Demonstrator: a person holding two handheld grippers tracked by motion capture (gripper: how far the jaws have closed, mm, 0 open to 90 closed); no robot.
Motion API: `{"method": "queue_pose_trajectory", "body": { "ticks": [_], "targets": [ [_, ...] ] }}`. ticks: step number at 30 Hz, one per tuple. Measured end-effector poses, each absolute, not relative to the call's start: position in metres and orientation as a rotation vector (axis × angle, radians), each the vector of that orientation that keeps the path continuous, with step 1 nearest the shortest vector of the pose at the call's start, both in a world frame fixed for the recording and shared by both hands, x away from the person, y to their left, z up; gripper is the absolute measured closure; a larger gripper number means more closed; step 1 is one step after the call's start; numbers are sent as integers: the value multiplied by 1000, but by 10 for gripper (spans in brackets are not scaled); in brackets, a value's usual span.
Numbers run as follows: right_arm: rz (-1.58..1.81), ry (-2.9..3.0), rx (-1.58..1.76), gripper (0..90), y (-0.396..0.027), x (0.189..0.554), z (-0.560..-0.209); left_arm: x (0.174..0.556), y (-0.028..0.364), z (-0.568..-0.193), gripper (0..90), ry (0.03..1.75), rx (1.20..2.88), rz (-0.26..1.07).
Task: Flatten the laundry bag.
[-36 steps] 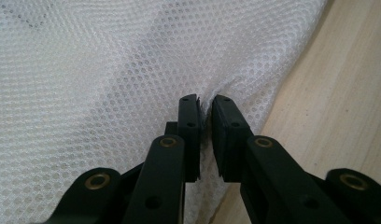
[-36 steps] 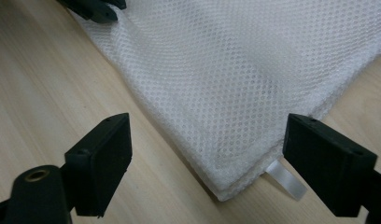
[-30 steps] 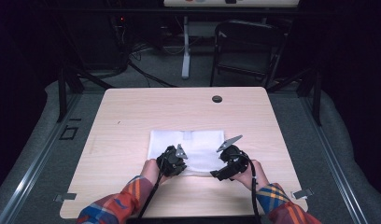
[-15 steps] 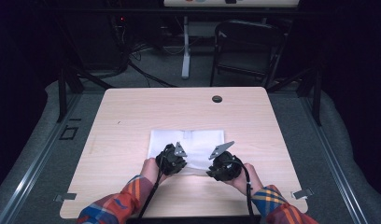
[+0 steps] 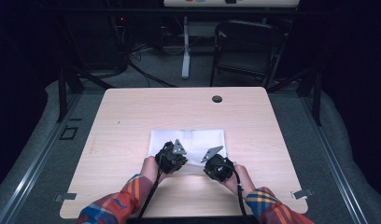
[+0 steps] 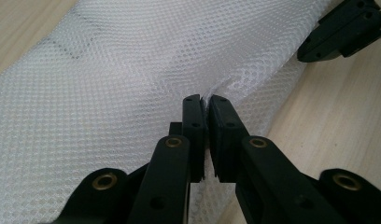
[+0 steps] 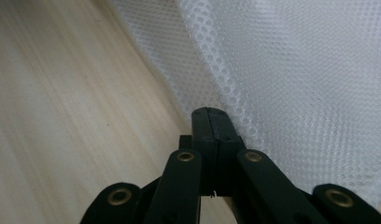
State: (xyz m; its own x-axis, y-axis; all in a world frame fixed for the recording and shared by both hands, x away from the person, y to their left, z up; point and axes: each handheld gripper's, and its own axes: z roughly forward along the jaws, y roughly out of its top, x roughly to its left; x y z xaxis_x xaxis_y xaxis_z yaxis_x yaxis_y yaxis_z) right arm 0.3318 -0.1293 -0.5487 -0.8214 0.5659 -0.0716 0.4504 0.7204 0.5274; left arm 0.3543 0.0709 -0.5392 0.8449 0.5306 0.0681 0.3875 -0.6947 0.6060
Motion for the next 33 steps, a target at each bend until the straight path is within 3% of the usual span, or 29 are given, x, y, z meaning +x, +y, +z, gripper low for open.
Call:
{"method": "queue_pose_trajectory", "body": {
  "ticks": [33],
  "targets": [
    [733,2717,811,900,-127,340,-561,347,67,-535,847,675,2439,252]
  ]
}}
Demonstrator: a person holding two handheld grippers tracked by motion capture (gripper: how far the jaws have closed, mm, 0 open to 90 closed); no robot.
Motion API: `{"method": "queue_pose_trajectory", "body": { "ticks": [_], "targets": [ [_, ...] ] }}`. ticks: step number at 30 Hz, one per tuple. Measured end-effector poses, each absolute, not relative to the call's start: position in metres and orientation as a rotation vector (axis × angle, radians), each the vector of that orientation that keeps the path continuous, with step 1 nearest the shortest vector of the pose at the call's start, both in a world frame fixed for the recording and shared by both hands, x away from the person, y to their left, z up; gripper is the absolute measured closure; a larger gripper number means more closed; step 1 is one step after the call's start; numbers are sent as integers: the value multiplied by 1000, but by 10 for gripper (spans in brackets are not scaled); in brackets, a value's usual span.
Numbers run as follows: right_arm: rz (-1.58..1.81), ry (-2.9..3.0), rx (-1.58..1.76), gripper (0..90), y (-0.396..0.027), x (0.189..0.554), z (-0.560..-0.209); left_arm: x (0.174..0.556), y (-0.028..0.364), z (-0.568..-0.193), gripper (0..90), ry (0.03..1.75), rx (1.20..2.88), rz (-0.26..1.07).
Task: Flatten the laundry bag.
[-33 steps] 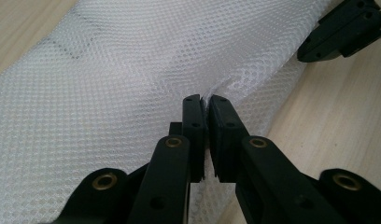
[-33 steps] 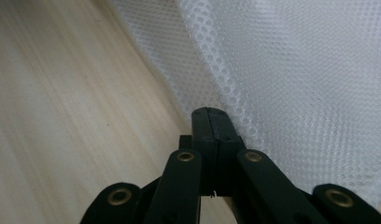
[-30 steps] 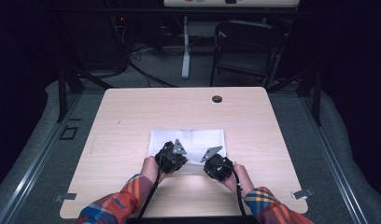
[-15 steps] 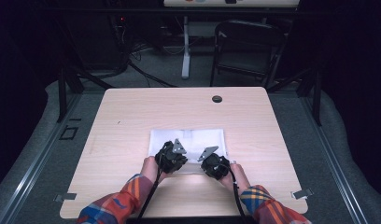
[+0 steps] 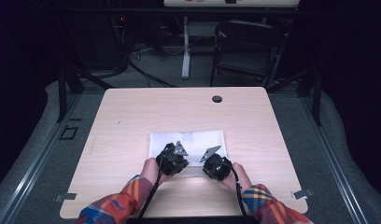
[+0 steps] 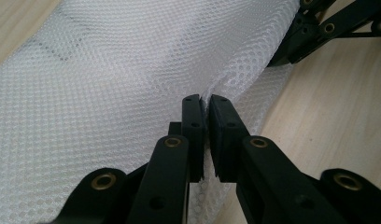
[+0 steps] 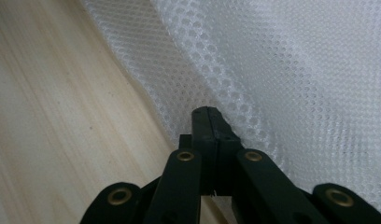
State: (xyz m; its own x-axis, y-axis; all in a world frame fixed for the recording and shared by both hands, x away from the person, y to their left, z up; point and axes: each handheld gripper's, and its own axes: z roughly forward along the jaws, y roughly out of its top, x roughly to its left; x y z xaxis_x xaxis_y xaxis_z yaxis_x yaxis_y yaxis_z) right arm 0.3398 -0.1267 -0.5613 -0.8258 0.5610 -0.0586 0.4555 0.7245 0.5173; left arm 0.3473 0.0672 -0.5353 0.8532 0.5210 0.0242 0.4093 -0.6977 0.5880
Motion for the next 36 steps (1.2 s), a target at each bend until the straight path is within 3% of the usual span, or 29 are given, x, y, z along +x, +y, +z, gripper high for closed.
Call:
{"method": "queue_pose_trajectory", "body": {
  "ticks": [36],
  "targets": [
    [697,2762,765,900,-128,326,-559,352,67,-508,849,786,2396,301]
  ]
}}
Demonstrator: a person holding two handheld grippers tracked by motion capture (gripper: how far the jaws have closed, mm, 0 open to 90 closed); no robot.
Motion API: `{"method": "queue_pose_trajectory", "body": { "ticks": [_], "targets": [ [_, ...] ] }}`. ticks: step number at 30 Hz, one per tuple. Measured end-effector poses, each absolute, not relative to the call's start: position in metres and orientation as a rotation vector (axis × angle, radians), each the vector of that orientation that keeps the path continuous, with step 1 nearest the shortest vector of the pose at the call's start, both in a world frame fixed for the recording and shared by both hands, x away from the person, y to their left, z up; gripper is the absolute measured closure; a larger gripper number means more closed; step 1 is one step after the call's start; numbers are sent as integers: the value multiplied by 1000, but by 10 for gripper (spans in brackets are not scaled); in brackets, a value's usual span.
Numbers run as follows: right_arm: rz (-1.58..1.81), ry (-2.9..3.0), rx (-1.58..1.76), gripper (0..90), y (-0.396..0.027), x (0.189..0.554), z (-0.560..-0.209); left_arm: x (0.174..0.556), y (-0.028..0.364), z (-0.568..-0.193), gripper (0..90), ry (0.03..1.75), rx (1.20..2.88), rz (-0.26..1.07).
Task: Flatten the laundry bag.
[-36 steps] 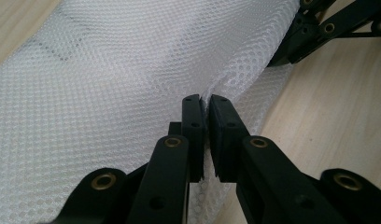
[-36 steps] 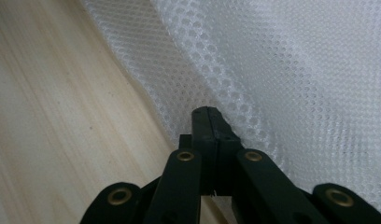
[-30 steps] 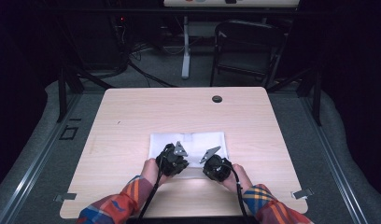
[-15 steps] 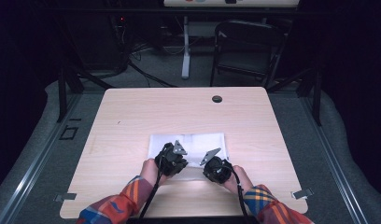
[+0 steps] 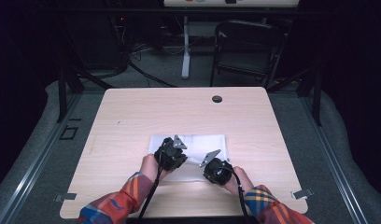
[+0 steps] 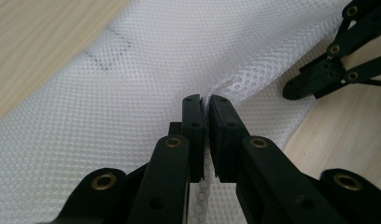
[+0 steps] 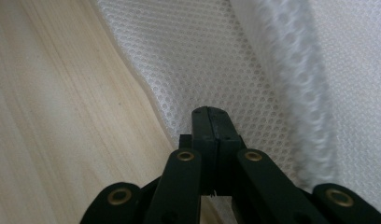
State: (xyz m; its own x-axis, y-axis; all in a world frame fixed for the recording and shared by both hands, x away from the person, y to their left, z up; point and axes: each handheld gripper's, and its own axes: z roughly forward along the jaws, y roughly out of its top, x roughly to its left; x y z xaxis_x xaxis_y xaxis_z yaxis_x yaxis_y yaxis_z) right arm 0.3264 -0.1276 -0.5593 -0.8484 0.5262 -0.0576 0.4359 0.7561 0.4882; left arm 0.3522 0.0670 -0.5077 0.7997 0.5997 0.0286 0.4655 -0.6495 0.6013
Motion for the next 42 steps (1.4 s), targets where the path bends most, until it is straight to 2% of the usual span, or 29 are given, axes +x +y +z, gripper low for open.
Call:
{"method": "queue_pose_trajectory", "body": {
  "ticks": [42],
  "targets": [
    [672,2856,737,900,-133,323,-556,404,72,-465,850,867,2357,410]
  ]
}}
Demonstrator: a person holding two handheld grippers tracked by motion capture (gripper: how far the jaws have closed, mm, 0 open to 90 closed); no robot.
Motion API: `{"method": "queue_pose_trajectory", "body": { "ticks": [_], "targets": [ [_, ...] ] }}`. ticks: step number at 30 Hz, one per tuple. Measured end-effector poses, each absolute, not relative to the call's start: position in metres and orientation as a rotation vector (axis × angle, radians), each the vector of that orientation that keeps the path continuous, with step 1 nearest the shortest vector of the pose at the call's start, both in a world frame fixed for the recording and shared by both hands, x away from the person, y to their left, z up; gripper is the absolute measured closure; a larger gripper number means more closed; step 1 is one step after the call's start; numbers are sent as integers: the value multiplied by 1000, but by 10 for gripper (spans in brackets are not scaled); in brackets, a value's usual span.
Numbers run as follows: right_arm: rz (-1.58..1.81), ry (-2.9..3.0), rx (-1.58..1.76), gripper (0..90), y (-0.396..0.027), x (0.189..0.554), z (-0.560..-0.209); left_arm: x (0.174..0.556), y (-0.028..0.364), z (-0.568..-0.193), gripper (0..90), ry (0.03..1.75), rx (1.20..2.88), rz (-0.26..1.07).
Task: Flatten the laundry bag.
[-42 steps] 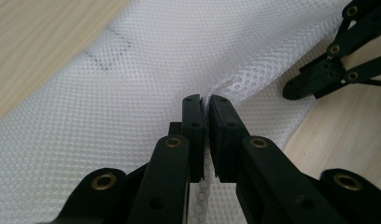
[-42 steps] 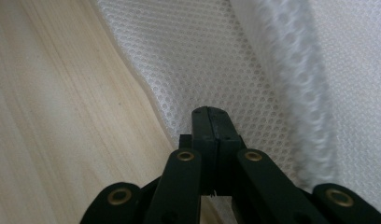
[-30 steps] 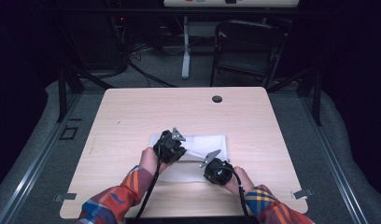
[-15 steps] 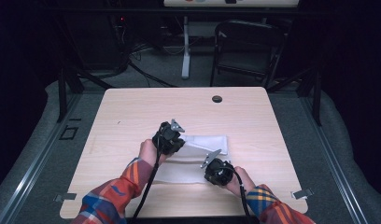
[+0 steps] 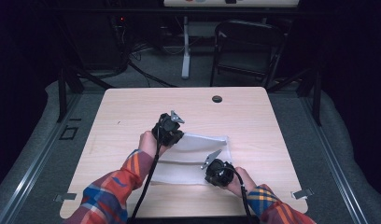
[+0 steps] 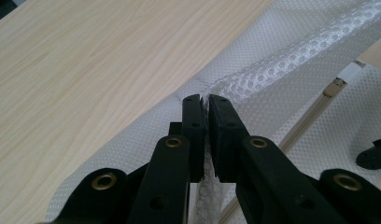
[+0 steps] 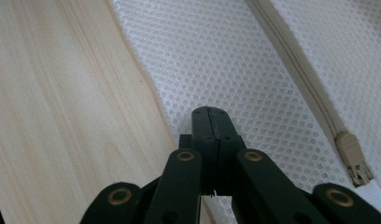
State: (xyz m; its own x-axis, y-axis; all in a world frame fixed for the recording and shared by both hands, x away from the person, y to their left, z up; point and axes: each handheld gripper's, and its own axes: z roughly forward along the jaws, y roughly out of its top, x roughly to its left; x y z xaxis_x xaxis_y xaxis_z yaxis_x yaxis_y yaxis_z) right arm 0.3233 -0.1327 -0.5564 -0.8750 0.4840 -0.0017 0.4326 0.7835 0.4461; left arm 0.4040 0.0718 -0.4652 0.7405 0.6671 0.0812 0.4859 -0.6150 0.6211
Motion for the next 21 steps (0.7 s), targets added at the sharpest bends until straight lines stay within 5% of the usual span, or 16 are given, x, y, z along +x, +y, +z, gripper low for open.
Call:
{"method": "queue_pose_trajectory", "body": {
  "ticks": [21],
  "targets": [
    [671,2886,723,900,-134,322,-556,421,75,-453,850,890,2334,475]
  ]
}}
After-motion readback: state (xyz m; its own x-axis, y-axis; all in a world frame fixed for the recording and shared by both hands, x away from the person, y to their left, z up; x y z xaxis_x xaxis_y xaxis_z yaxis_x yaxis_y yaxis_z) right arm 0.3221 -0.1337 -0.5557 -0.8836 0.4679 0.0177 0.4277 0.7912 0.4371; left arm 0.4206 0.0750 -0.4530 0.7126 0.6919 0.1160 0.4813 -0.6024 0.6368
